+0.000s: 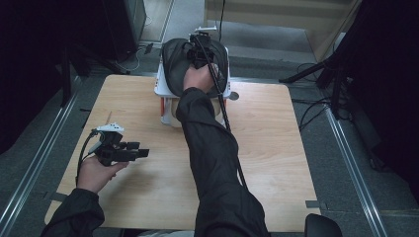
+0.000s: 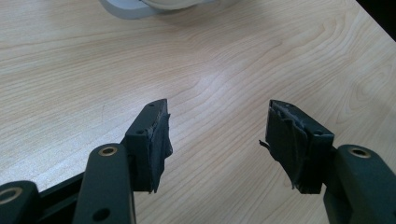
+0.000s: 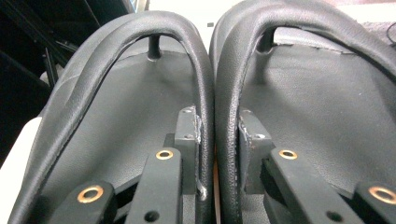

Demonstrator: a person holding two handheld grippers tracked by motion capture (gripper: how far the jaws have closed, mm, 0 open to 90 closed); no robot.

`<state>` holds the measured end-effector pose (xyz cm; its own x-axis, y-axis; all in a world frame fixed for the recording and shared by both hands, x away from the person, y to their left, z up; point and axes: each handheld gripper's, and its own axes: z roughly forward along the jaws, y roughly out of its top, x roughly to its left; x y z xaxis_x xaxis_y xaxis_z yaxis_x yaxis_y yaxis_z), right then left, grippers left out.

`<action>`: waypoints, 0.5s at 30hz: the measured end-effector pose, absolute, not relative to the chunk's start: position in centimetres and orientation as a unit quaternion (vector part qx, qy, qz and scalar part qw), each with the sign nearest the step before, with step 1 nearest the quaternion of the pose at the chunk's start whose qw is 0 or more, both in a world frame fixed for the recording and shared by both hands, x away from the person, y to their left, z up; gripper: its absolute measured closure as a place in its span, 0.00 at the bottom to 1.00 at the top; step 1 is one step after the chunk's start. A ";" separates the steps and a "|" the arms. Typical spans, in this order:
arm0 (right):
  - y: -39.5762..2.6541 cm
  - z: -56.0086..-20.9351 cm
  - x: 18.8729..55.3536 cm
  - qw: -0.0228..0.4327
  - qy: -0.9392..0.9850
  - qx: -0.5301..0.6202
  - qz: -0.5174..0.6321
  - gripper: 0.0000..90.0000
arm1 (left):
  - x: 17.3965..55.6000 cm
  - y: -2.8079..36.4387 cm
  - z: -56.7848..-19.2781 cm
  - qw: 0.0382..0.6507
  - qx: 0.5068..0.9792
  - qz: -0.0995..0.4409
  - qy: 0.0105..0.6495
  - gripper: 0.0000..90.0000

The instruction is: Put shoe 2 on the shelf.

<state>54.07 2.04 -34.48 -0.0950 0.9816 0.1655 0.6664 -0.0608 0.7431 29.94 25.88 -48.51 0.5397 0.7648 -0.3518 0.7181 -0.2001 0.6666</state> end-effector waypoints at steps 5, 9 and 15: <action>2.1 -34.5 54.1 0.208 0.641 0.643 0.365 0.80 | 29.9 25.9 -48.5 0.414 0.774 0.028 0.479 0.45; 2.2 -34.5 54.0 0.215 0.644 0.637 0.365 0.79 | 29.9 25.9 -48.5 0.415 0.773 0.028 0.478 0.45; 2.2 -34.5 54.1 0.210 0.644 0.636 0.369 0.75 | 29.9 25.9 -48.5 0.414 0.774 0.028 0.478 0.45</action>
<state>54.05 2.18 -34.46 -0.1024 0.9748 0.1980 0.6642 -0.0812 0.7431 29.93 25.89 -48.49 0.5420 0.7629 -0.3524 0.7166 -0.2004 0.6681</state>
